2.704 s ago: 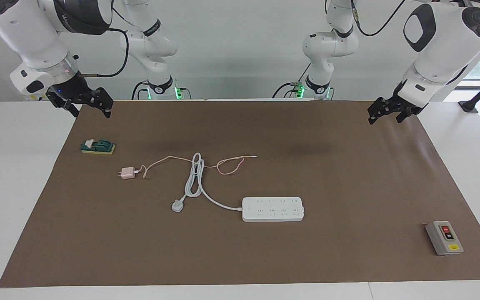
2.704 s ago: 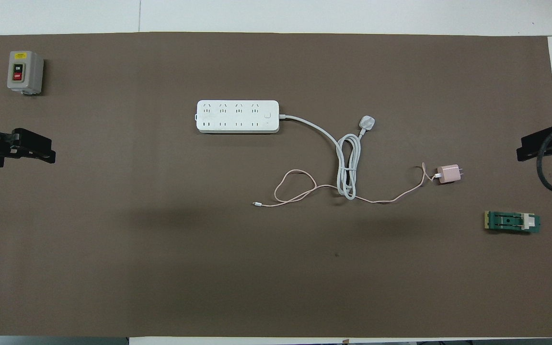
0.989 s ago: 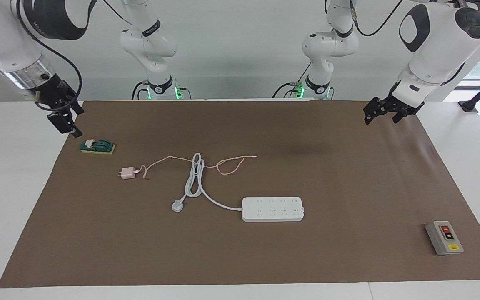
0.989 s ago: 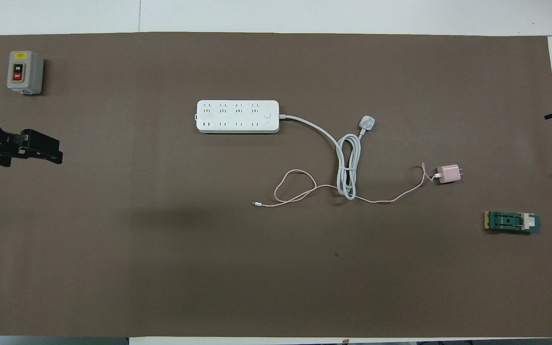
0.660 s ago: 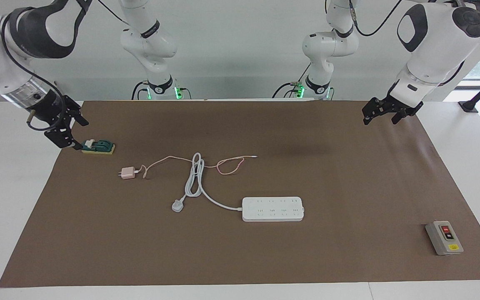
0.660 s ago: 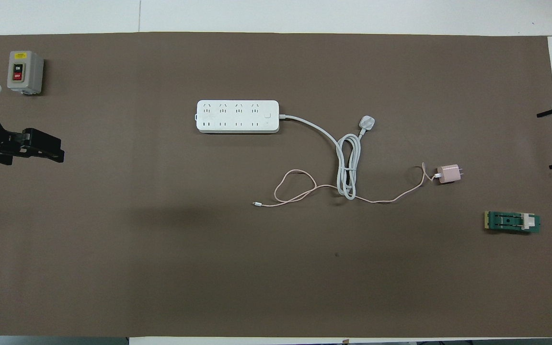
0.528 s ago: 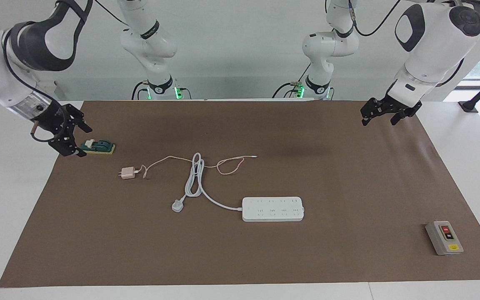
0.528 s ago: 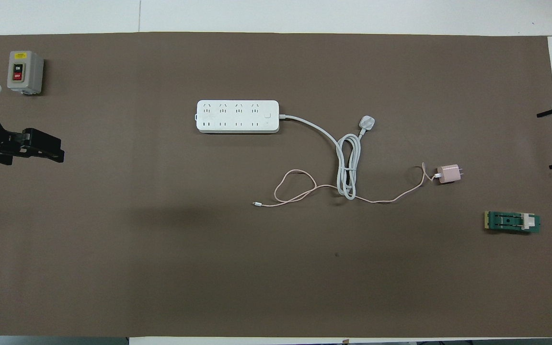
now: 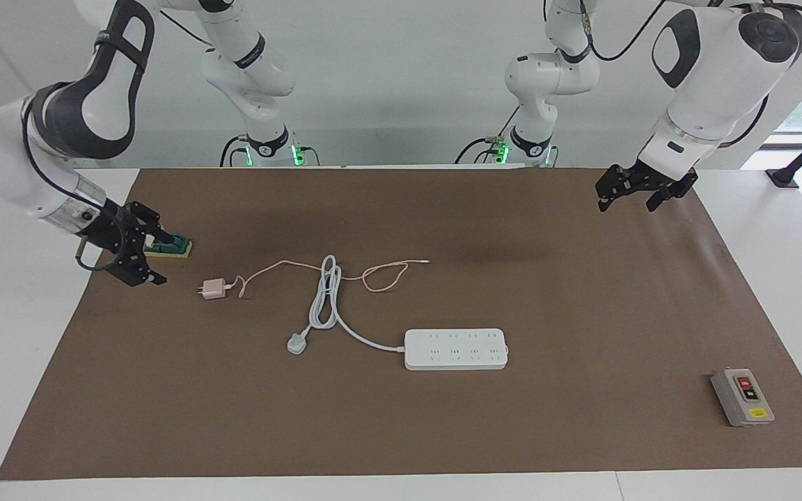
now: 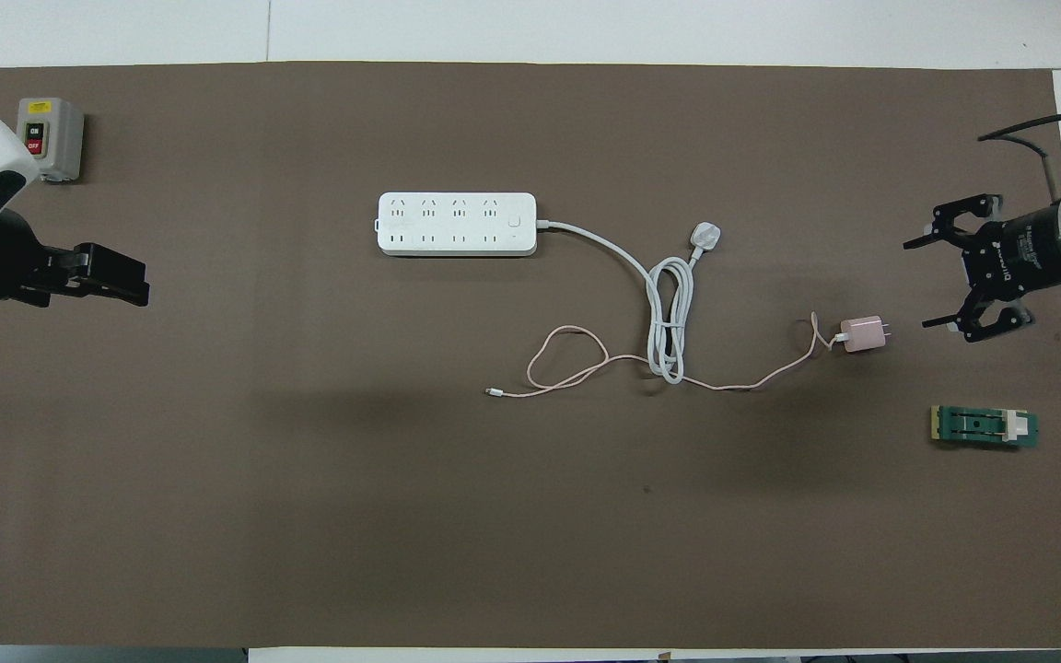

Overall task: Plug charger into power strip
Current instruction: 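Move the right gripper over the pink charger and lower it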

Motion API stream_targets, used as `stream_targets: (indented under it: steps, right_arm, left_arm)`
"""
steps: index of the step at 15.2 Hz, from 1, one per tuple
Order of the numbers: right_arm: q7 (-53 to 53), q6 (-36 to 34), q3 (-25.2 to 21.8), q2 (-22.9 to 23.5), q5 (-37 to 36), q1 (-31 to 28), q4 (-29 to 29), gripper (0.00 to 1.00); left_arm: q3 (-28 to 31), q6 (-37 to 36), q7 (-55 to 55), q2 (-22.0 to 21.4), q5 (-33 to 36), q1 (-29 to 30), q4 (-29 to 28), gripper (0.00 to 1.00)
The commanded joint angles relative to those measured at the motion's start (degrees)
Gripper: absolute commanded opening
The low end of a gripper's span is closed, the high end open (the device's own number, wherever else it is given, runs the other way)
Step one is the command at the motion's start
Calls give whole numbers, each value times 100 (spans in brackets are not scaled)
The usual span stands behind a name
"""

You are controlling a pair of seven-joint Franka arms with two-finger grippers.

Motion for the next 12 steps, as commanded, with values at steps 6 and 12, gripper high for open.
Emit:
stream_targets:
  steps: [6, 12]
  right_arm:
    - [-802, 680, 20, 469, 571, -3, -342, 100]
    - [-793, 822, 12, 425, 617, -38, -668, 100]
  left_arm:
    - [60, 169, 14, -214, 50, -185, -377, 100]
    - [60, 151, -30, -241, 41, -230, -422, 100]
